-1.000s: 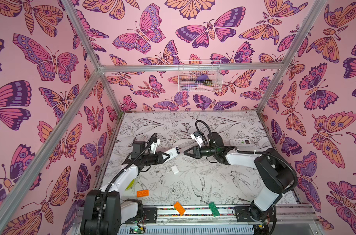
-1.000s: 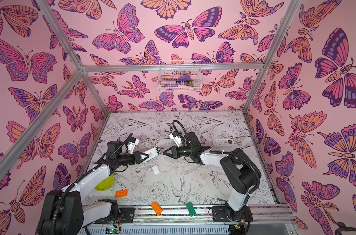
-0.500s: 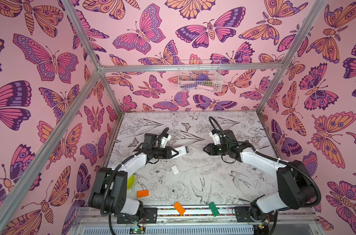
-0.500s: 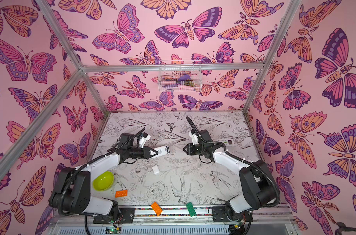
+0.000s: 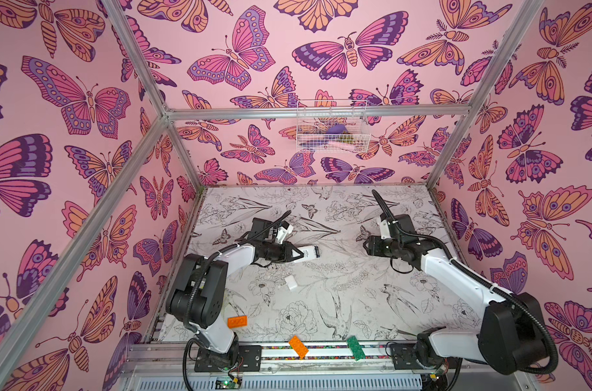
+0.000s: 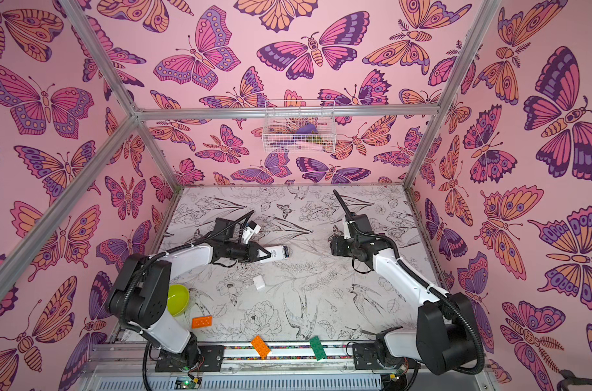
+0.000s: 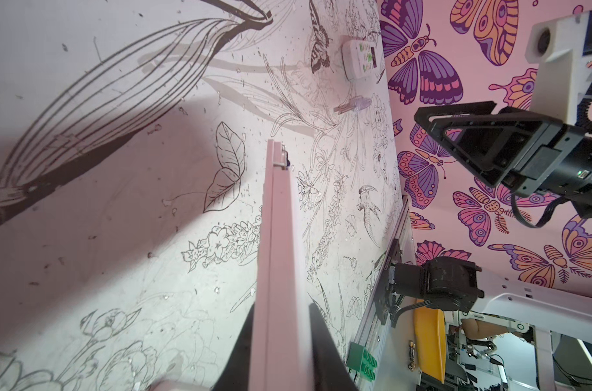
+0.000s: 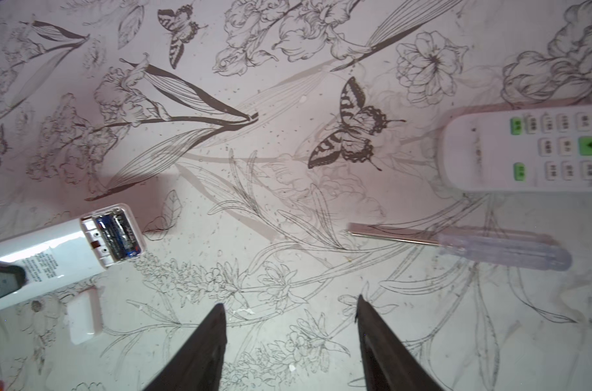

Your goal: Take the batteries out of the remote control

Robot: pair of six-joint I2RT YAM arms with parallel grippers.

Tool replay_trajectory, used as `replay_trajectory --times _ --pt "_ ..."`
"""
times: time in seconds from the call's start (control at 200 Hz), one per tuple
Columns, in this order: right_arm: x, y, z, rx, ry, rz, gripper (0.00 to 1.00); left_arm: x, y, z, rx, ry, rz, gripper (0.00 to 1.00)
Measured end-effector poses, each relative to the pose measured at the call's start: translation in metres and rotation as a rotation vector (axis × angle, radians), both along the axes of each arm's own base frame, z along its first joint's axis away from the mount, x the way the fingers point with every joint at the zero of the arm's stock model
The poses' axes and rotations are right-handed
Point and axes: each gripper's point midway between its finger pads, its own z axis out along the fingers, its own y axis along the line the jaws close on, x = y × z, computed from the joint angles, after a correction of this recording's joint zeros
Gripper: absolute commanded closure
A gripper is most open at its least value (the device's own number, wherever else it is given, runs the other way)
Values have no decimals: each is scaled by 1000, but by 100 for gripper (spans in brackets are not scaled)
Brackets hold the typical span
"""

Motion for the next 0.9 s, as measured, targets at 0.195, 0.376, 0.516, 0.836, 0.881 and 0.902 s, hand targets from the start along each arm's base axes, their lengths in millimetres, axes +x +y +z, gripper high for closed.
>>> replay_trajectory --times 0.195,0.376,0.516,0.836,0.881,0.902 --pt "8 -28 -10 -20 28 -67 32 5 -7 3 -17 19 -15 100" --pt "18 -51 -30 -36 95 -128 35 1 -6 -4 -8 68 -6 99" --pt "28 -62 -38 -37 119 -156 35 0 -8 -8 -4 102 -6 96" --pt "30 -70 -53 -34 163 -161 36 17 -20 -20 4 198 -27 85" --pt "30 -70 -54 -33 165 -160 36 18 -21 -20 2 212 -30 81" --pt "30 -70 -54 -33 165 -160 36 19 -21 -20 1 217 -31 80"
